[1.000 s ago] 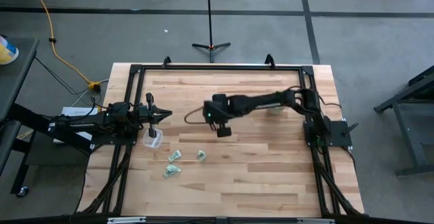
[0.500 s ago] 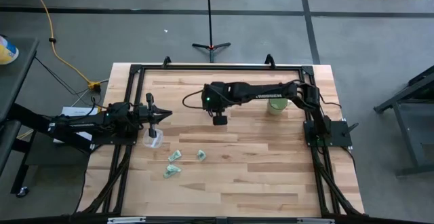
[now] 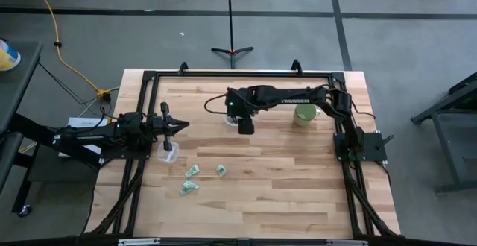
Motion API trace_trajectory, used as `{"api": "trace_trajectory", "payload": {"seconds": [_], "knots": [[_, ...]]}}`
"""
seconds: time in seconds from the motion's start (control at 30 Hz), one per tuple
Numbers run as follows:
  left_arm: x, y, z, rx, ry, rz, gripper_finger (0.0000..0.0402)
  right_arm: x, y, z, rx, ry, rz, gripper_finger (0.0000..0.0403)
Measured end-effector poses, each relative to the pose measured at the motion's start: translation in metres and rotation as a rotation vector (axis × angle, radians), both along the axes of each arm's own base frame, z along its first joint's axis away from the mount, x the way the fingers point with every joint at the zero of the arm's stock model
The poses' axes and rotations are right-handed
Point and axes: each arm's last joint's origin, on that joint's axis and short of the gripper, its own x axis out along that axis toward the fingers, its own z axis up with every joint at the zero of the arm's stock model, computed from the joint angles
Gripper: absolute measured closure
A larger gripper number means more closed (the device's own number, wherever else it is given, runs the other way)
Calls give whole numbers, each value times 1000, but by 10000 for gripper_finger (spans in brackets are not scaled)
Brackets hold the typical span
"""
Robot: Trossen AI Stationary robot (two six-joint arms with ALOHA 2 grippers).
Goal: Pick and place Stevia / Truvia into bins
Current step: Put the stevia packet into the left transparent container
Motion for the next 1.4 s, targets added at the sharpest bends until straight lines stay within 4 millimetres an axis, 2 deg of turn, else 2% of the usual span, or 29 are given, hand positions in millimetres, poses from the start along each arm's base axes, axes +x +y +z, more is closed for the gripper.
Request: {"api": "trace_trajectory", "payload": {"seconds": [0.1, 0.2, 0.37, 0.47, 0.6, 0.7, 0.8, 0.9, 1.0, 1.1, 1.3, 1.4], "knots": [[0, 0, 0, 0, 0, -1, 341, -5, 3, 6, 78, -1, -1, 196], [0, 0, 0, 0, 2, -2, 342, -11, 6, 23, 99, -28, -8, 203], [0, 0, 0, 0, 3, -2, 341, -25, 20, 60, 104, -108, 5, 238], [0, 0, 0, 0, 3, -2, 341, -33, 36, 71, 121, -277, 66, 267], [0, 0, 0, -1, 2, -2, 342, -52, 62, 44, 162, -596, 216, 305], [0, 0, 0, -1, 2, -2, 341, -91, 74, 21, 148, -637, 187, 332], [0, 0, 0, -1, 2, -2, 342, -134, 80, 18, 148, -736, 97, 357], [0, 0, 0, -1, 2, -1, 341, -177, 93, 16, 152, -841, 96, 378], [0, 0, 0, -1, 2, -1, 342, -217, 101, 9, 78, -1007, 79, 396], [0, 0, 0, -1, 2, 1, 341, -250, 102, -8, 39, -1112, 58, 400], [0, 0, 0, -1, 2, 2, 341, -291, 97, -28, 24, -1212, 20, 394], [0, 0, 0, -1, 2, 1, 342, -304, 95, -28, -22, -1258, 13, 397]]}}
